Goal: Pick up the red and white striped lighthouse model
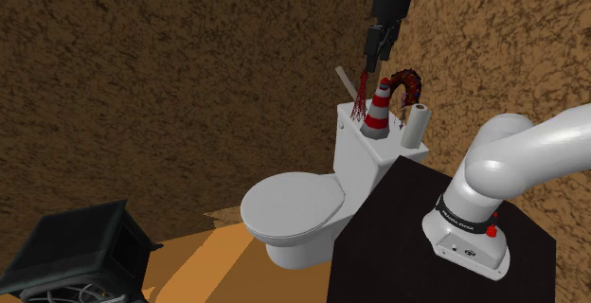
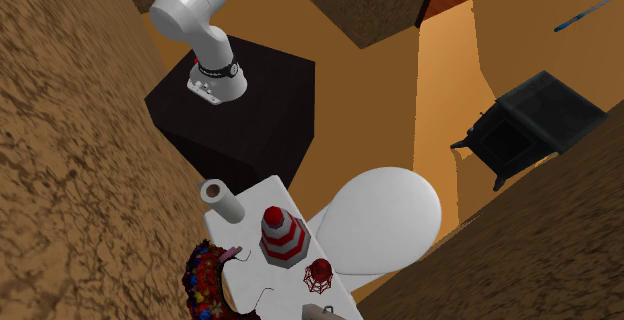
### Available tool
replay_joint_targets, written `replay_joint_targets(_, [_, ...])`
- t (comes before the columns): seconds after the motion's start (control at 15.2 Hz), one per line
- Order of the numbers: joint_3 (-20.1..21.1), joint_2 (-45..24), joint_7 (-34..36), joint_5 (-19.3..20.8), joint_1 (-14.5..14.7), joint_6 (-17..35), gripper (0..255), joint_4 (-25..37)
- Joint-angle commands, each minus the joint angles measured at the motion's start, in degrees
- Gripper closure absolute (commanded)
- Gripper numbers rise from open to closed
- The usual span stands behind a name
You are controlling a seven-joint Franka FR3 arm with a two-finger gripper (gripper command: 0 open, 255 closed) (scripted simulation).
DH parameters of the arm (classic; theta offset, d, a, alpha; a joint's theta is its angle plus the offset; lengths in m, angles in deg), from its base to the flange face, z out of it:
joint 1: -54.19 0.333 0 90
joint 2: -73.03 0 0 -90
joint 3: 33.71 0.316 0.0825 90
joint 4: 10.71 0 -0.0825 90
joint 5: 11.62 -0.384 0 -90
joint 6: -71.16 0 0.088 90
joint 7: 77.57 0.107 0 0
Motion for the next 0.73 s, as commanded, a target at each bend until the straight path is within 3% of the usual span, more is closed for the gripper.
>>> replay_joint_targets(0.0, [0.0, 0.0, 0.0, 0.0, 0.0, 0.0, 0, 0.0])
replay_joint_targets(0.66, [-8.0, -10.0, -7.0, 6.6, -4.7, 9.0, 0, -1.7])
